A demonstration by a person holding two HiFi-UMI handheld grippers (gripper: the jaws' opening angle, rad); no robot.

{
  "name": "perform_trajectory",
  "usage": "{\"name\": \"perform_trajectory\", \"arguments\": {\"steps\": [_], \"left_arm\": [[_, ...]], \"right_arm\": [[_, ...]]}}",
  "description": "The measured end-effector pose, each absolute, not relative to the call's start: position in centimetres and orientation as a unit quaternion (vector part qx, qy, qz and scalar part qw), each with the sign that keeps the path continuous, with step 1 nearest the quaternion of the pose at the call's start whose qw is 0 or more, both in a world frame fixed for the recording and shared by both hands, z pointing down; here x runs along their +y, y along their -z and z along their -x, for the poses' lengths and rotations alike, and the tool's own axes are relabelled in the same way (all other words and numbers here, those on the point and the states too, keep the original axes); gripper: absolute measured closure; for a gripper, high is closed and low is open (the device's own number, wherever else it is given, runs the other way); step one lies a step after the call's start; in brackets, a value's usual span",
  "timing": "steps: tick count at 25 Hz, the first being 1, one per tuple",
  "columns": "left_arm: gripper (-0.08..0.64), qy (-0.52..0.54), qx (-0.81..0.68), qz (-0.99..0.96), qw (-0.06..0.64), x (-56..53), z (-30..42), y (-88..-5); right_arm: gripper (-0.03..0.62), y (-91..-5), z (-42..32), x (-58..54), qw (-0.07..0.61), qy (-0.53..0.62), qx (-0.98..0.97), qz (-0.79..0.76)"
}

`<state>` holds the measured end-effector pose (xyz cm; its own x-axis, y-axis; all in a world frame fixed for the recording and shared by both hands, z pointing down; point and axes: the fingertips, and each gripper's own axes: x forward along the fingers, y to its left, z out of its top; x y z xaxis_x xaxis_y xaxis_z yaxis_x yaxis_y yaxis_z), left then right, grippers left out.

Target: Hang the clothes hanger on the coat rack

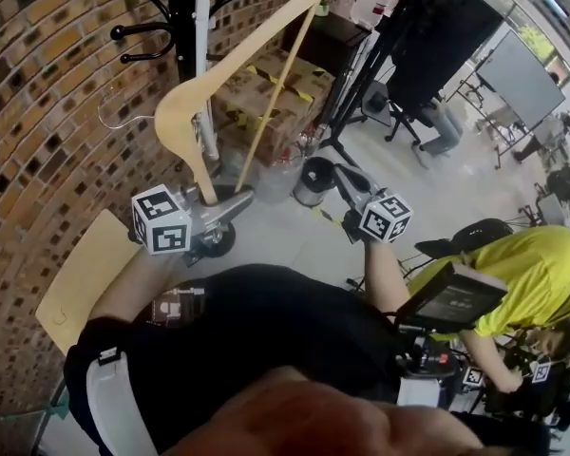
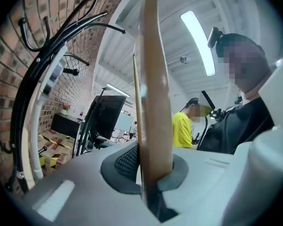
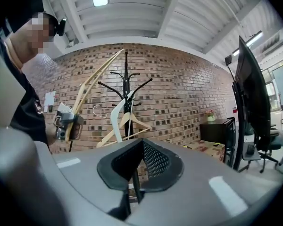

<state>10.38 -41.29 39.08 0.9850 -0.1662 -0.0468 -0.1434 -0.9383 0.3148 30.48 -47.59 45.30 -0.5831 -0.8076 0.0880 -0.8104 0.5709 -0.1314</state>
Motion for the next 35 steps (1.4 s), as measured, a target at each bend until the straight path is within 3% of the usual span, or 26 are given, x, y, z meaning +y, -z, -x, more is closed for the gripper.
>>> {"name": "perform_trajectory", "arguments": {"steps": [14, 25, 35], "left_arm": [[0.554, 0.036, -0.135, -0.986, 0.087, -45.1, -6.4, -28.5], [0.554, 0.034, -0.160, -0.983, 0.088, -50.0, -5.4, -21.2], [0.554, 0.006, -0.153, -0.981, 0.118, -53.5, -6.7, -21.2]], "right_arm": [[0.578, -45.2, -27.8, -50.8, 0.018, -0.073, -0.907, -0.414], [0.578, -44.8, -28.9, -51.5, 0.014, -0.071, -0.909, -0.410], [0.578, -44.5, -28.8, -51.7, 0.013, -0.068, -0.910, -0.409]]}}
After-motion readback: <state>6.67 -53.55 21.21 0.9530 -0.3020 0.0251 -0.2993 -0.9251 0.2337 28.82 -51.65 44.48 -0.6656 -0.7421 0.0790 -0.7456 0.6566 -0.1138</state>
